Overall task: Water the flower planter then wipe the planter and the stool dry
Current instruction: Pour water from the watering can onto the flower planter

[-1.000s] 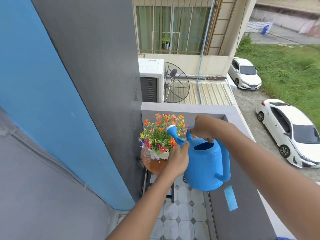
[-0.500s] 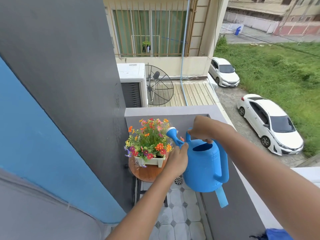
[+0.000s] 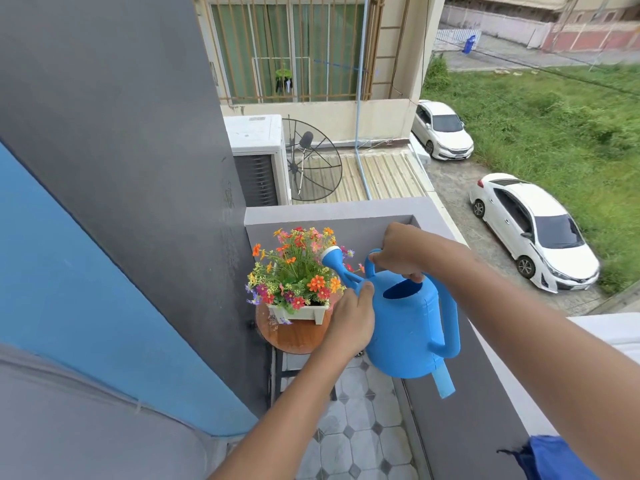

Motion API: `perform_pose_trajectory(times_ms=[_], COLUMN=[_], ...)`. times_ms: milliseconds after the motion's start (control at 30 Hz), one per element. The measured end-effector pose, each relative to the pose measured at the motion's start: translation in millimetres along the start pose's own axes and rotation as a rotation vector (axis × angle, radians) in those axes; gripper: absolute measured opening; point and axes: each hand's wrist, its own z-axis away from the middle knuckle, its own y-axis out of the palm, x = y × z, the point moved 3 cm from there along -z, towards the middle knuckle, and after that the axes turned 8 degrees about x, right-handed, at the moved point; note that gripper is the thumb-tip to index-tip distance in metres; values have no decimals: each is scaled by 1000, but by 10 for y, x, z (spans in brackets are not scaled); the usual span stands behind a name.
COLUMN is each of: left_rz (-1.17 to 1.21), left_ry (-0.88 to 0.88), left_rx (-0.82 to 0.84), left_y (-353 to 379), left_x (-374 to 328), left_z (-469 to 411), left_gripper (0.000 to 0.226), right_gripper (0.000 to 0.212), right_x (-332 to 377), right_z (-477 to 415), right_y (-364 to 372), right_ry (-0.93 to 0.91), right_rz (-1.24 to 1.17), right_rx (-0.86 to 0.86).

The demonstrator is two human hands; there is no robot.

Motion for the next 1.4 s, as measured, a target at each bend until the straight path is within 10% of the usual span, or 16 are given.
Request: perform_pose_trajectory(times_ms=[1400], left_rz=[-53], left_ry=[-31], left_rx=[-63], left_y=[34], left_x=[255], left_z=[406], left_gripper=[51], right_gripper=[32], right_x=[108], right_z=[173], right_y=[346], right_ry=[33], right_rz=[-25], right_rx=[166])
